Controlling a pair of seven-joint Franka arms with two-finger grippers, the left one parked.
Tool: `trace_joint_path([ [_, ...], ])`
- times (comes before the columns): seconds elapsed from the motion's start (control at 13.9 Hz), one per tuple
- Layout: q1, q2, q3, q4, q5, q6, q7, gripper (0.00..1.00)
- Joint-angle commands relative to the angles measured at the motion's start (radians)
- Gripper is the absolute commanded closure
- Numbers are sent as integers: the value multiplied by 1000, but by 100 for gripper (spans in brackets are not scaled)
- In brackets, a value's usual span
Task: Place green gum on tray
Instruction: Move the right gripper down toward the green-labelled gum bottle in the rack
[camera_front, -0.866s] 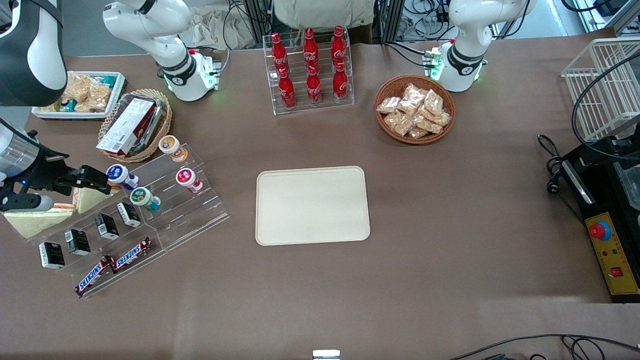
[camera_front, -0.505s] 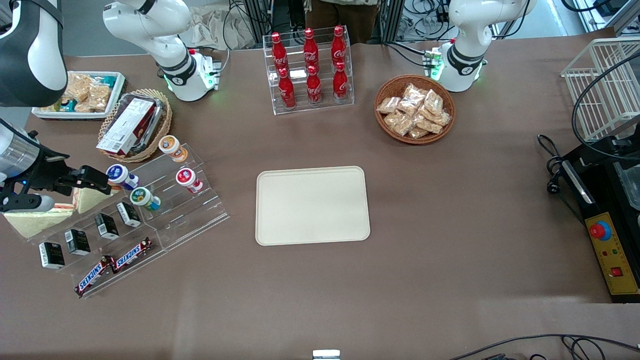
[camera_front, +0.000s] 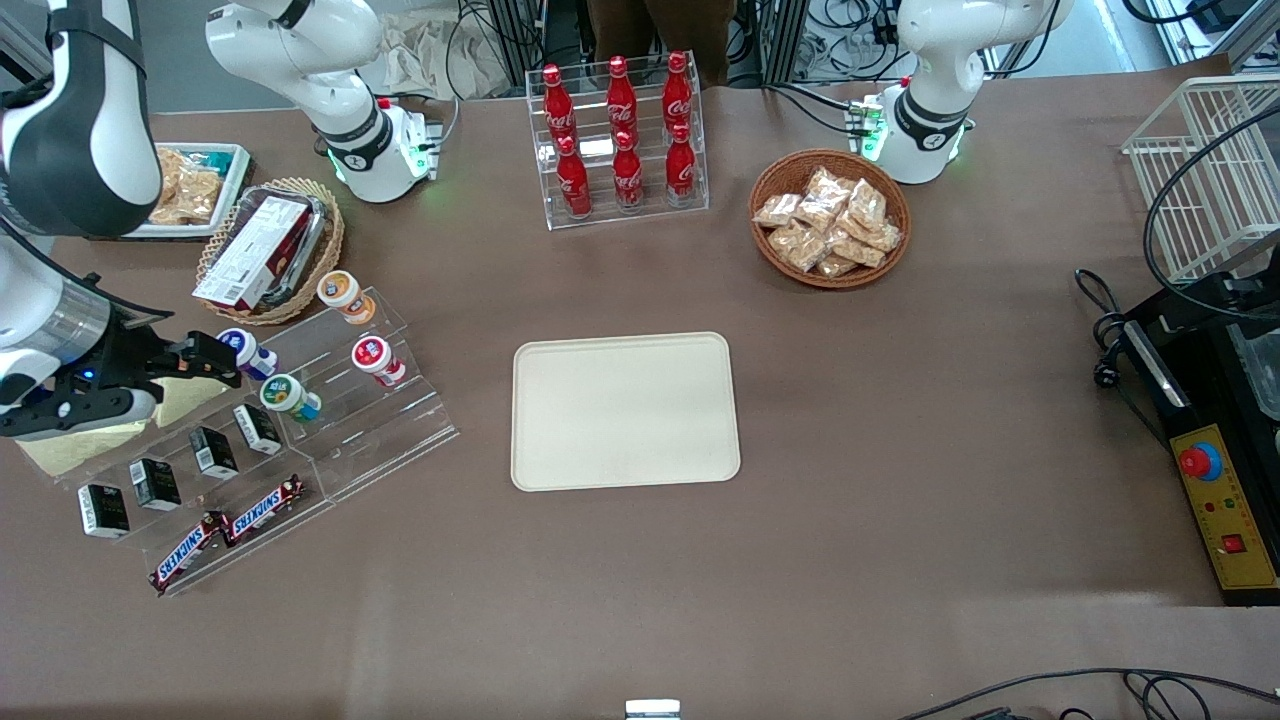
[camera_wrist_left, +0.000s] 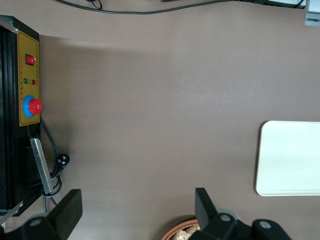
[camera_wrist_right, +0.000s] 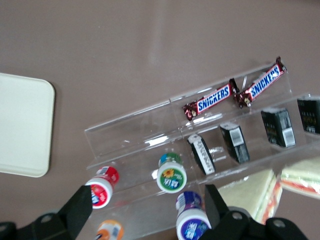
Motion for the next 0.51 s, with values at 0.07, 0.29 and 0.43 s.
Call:
trace_joint_path([
  [0.07, -22, -94, -1, -212, 4, 151, -149, 0],
  [0.29, -71, -90, -1, -333, 16, 294, -250, 0],
  [0.43, -86, -87, -1, -416, 16, 397, -285, 0],
])
